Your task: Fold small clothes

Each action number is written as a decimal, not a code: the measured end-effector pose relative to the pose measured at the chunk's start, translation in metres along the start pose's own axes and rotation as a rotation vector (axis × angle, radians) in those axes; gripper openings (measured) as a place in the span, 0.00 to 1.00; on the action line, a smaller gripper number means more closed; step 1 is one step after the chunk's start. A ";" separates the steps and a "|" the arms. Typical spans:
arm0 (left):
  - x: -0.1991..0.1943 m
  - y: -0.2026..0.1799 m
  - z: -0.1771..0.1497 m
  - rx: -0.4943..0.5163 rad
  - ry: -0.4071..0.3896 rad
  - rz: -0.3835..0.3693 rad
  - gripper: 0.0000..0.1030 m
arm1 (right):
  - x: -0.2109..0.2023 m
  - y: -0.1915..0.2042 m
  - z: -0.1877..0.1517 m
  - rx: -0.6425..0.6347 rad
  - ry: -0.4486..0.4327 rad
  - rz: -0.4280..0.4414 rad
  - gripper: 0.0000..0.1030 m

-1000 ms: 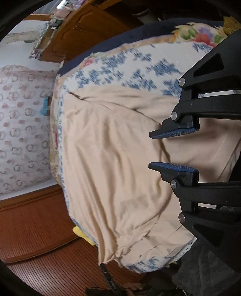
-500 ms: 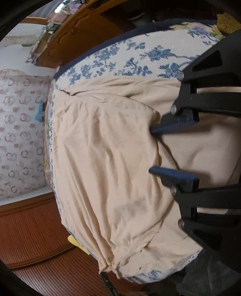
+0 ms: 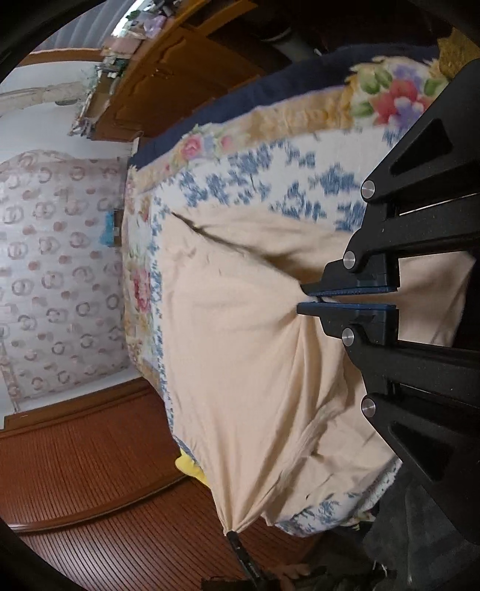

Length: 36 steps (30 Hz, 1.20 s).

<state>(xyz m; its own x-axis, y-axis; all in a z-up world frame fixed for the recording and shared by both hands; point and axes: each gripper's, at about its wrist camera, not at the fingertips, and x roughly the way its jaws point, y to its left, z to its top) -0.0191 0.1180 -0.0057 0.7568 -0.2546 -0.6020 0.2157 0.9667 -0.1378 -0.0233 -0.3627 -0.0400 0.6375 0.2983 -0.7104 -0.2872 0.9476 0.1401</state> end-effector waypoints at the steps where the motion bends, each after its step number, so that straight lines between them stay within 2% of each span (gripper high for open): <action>1: -0.003 -0.001 -0.003 0.006 0.006 0.001 0.00 | -0.004 0.000 0.001 -0.004 0.003 0.000 0.00; 4: 0.000 -0.003 -0.009 0.014 0.031 0.018 0.00 | -0.009 0.005 -0.006 -0.024 0.026 -0.006 0.00; 11: 0.019 -0.003 -0.022 0.035 0.114 0.030 0.02 | 0.010 0.016 -0.021 -0.075 0.064 -0.038 0.02; 15: 0.019 -0.008 -0.023 0.053 0.115 0.091 0.08 | 0.007 0.024 -0.016 -0.122 0.042 -0.070 0.12; 17: 0.018 -0.007 -0.024 0.050 0.111 0.098 0.09 | 0.005 0.027 -0.013 -0.143 0.029 -0.089 0.23; 22: 0.039 0.004 -0.030 0.033 0.178 0.104 0.10 | 0.013 0.034 -0.006 -0.179 -0.001 -0.109 0.36; 25: 0.058 0.009 -0.036 0.031 0.238 0.139 0.11 | 0.028 0.039 -0.004 -0.188 0.012 -0.097 0.38; 29: 0.073 0.015 -0.043 0.012 0.281 0.137 0.12 | 0.049 0.049 -0.003 -0.204 0.027 -0.077 0.38; 36: 0.080 0.029 -0.045 -0.049 0.248 0.153 0.23 | 0.076 0.054 -0.002 -0.219 0.045 -0.052 0.40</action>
<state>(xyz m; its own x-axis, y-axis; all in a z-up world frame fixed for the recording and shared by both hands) 0.0204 0.1266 -0.0930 0.6027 -0.0980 -0.7919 0.0767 0.9950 -0.0647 0.0082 -0.2889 -0.0872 0.6245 0.2395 -0.7434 -0.4063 0.9125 -0.0473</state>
